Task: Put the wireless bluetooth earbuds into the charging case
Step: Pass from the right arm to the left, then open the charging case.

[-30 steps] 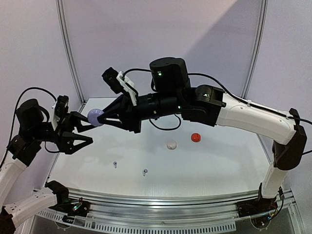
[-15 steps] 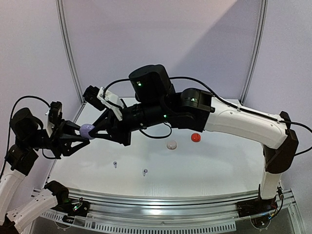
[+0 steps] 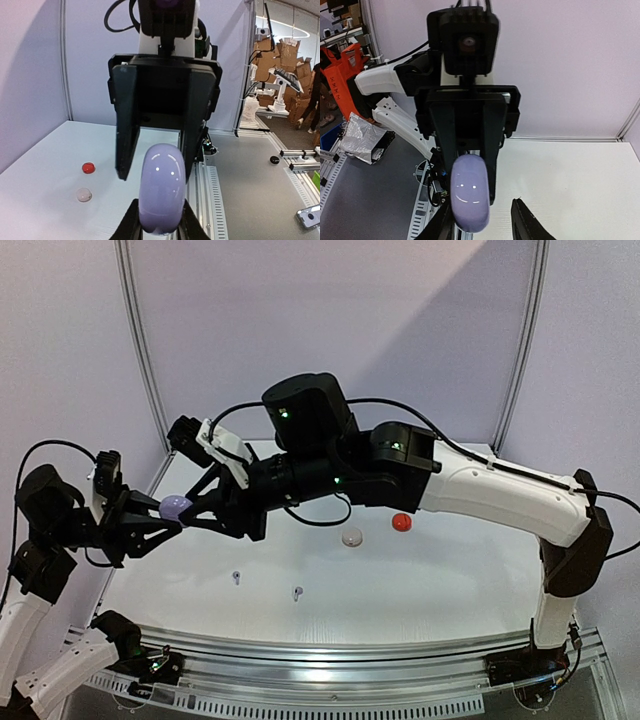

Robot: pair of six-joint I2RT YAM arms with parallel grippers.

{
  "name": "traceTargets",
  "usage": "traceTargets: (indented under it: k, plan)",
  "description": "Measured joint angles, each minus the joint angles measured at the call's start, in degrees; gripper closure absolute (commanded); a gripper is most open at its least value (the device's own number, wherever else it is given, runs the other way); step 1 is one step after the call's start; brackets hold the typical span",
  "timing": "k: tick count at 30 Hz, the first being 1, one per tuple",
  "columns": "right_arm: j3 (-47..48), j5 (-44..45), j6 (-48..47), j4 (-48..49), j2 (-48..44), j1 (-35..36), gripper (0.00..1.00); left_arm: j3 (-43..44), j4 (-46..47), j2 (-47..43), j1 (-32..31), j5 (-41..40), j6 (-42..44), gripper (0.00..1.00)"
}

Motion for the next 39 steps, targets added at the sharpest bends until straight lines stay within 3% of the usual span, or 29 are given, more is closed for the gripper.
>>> traceTargets:
  k: [23, 29, 39]
  plan:
    - [0.83, 5.44, 3.74, -1.92, 1.79, -0.48, 0.7, 4.87, -24.98, 0.44, -2.97, -7.89, 41.55, 1.0]
    - [0.83, 5.22, 5.33, -1.81, 2.29, -0.81, 0.65, 5.16, -25.62, 0.79, -3.06, -9.6, 41.33, 1.0]
    - [0.85, 2.08, 6.36, 1.81, 2.29, -2.97, 0.52, 0.09, -15.91, 0.31, -3.61, -8.17, 22.25, 1.0]
